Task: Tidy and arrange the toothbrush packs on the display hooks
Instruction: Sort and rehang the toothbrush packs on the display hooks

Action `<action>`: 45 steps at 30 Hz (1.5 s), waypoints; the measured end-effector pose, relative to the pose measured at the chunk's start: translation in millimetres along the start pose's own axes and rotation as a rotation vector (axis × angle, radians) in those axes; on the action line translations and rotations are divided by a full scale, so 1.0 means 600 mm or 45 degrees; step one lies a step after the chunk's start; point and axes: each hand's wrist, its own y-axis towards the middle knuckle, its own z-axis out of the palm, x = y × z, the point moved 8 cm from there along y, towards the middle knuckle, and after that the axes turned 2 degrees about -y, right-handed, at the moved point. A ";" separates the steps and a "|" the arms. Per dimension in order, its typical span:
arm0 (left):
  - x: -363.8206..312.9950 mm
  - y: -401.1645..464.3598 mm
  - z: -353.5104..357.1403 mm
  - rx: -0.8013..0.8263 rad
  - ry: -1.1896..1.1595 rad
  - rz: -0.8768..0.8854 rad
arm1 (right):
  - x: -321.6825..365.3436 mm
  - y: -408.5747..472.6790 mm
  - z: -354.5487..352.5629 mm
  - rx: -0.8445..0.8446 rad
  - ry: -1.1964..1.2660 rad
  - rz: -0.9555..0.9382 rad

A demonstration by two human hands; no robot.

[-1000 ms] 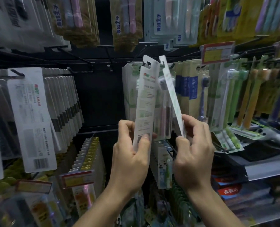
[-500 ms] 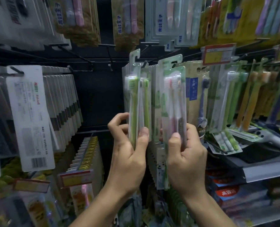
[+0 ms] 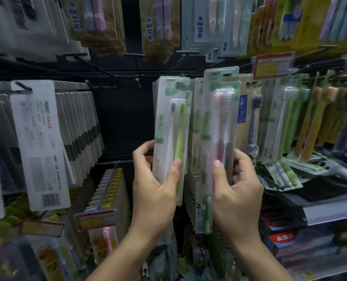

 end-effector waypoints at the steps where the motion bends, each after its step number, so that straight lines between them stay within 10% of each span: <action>1: -0.001 -0.001 -0.002 -0.015 -0.004 0.007 | -0.001 0.001 -0.001 -0.006 0.021 0.006; 45: -0.008 0.016 0.032 -0.138 0.080 0.102 | -0.056 0.045 0.030 0.145 0.246 0.298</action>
